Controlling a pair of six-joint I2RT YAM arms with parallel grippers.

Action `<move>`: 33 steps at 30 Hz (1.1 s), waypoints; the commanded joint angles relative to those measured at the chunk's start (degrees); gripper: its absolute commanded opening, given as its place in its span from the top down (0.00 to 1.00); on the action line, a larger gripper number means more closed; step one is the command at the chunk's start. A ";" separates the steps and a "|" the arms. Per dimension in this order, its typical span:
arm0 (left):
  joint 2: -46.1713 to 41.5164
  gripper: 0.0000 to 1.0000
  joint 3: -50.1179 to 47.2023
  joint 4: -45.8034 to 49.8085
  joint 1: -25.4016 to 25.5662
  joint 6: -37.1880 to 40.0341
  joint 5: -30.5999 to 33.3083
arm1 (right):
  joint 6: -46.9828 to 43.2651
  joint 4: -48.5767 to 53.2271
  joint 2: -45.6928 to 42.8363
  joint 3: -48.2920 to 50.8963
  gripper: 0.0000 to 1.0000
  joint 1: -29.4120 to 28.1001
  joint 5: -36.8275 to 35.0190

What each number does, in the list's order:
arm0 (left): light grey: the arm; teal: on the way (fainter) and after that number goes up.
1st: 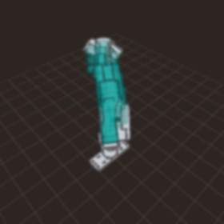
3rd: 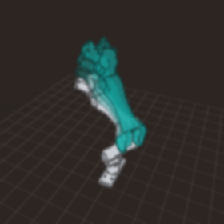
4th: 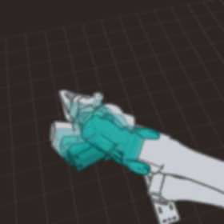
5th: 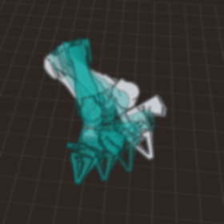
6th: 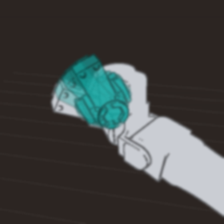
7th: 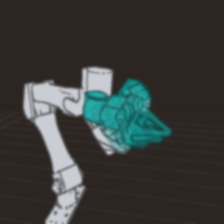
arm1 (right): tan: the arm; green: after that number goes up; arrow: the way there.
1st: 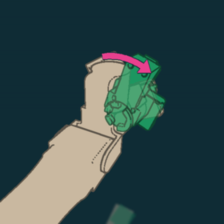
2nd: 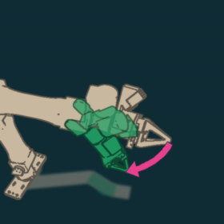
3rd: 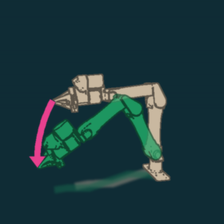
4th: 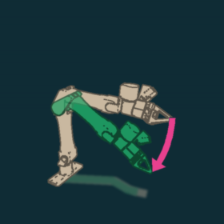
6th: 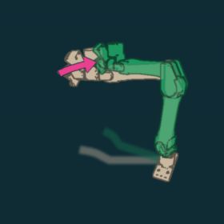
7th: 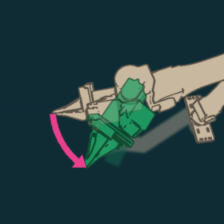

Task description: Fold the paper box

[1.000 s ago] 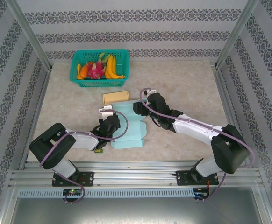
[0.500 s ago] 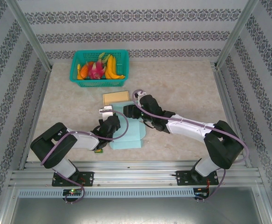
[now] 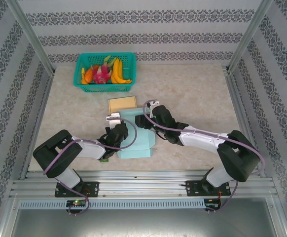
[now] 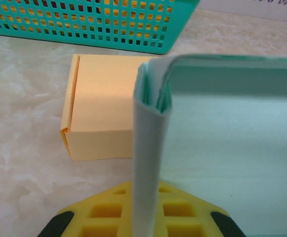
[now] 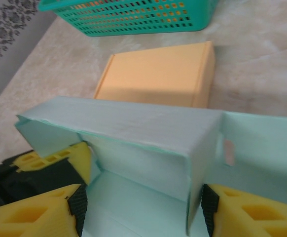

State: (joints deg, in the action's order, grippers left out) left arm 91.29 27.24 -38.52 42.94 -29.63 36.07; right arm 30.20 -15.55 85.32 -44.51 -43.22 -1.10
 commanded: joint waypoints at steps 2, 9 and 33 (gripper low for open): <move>-0.23 1.00 0.60 0.64 0.74 -0.42 1.46 | -4.20 5.33 -3.07 1.55 0.35 0.68 -5.67; -1.19 1.00 0.53 0.88 0.74 -0.64 1.30 | -4.88 10.18 -3.77 3.81 0.34 2.95 -7.74; -0.84 1.00 1.10 1.04 0.75 -1.04 0.24 | -4.38 4.21 2.32 -0.93 0.36 -2.53 2.42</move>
State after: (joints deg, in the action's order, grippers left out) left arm 90.80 27.24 -37.23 43.09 -29.76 36.25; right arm 26.61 -9.06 86.80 -43.16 -44.25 0.14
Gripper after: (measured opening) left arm 0.105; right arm 0.640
